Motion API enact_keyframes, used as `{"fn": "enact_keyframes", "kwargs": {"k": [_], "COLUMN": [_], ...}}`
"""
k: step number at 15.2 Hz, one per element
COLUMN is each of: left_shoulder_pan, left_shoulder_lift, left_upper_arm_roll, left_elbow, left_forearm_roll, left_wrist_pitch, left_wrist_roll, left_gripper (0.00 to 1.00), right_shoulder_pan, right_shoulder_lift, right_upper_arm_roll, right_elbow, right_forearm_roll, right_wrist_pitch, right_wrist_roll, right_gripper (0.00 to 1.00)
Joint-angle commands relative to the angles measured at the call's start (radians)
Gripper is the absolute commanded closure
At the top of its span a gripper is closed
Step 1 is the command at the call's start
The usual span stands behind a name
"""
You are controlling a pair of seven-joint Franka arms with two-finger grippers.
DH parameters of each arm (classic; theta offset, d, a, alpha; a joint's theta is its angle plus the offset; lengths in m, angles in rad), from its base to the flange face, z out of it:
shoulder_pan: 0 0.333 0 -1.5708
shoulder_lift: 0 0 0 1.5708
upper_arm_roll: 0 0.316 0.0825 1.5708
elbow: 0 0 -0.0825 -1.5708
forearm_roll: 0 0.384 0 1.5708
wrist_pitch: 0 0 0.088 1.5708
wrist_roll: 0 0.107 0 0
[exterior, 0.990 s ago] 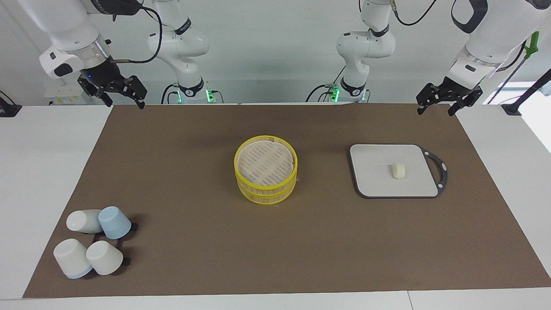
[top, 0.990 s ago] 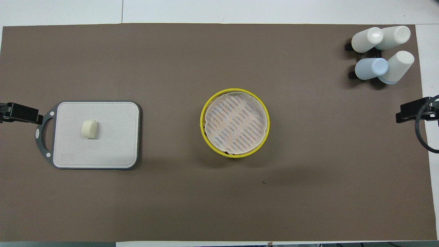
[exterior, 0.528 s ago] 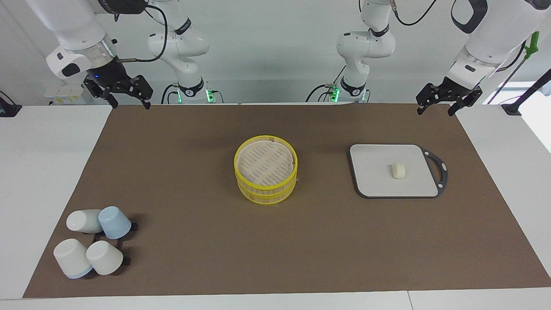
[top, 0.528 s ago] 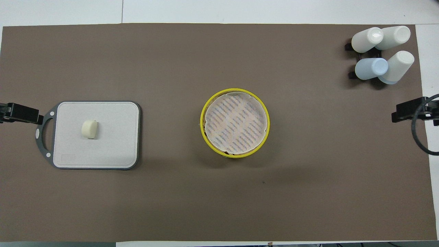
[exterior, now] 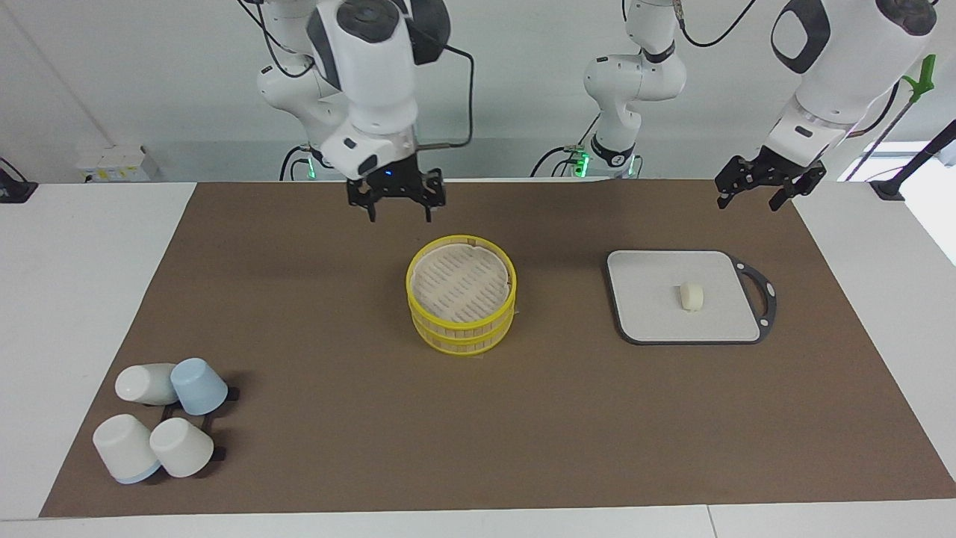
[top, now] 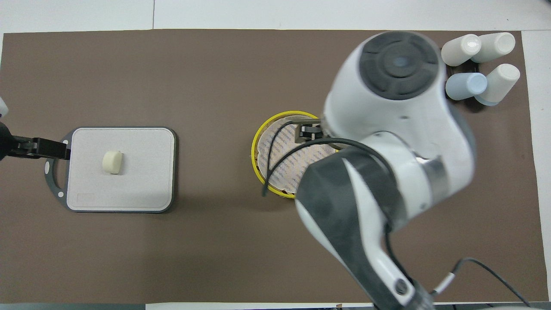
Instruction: Place bun in steamer
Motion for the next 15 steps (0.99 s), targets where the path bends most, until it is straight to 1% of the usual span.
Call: {"fn": "enact_keyframes", "kwargs": {"k": [1,2,4,6,7,9,12,14,15], "left_shoulder_pan": [-0.009,-0.011,-0.012,-0.011,-0.011,-0.006,0.0,0.005,0.012], "left_shoulder_lift": [-0.087,-0.058,0.03,0.112,0.155,0.206,0.269,0.286,0.283], "left_upper_arm_roll": [0.003,0.003,0.003,0.003,0.003,0.003,0.003,0.002,0.002], "left_elbow": [-0.286,-0.323,-0.347,-0.35,-0.351,-0.364,-0.364,-0.365,-0.364], "left_forearm_roll": [0.011,0.011,0.011,0.011,0.011,0.011,0.011,0.011,0.009], "left_wrist_pitch": [0.235,0.306,0.418,0.506,0.559,0.651,0.701,0.708,0.693], "left_wrist_roll": [0.007,0.019,0.065,0.103,0.106,0.123,0.162,0.162,0.162], "left_gripper": [0.0,0.0,0.0,0.0,0.0,0.0,0.0,0.01,0.01], "right_shoulder_pan": [0.038,0.059,0.097,0.102,0.113,0.142,0.15,0.174,0.174], "right_shoulder_lift": [0.165,0.201,0.265,0.298,0.314,0.313,0.305,0.302,0.296], "right_upper_arm_roll": [-0.011,-0.011,-0.011,-0.011,-0.009,-0.011,-0.009,-0.009,-0.009], "right_elbow": [0.145,0.152,0.152,0.155,0.175,0.169,0.168,0.13,0.123], "right_forearm_roll": [0.009,0.011,0.018,0.046,0.046,0.043,0.058,0.055,0.055], "right_wrist_pitch": [0.032,0.054,0.167,0.201,0.213,0.223,0.209,0.221,0.217], "right_wrist_roll": [0.105,0.138,0.253,0.268,0.269,0.268,0.268,0.252,0.202], "right_gripper": [0.0,0.0,0.0,0.0,0.0,0.0,0.0,0.0,0.0]}}
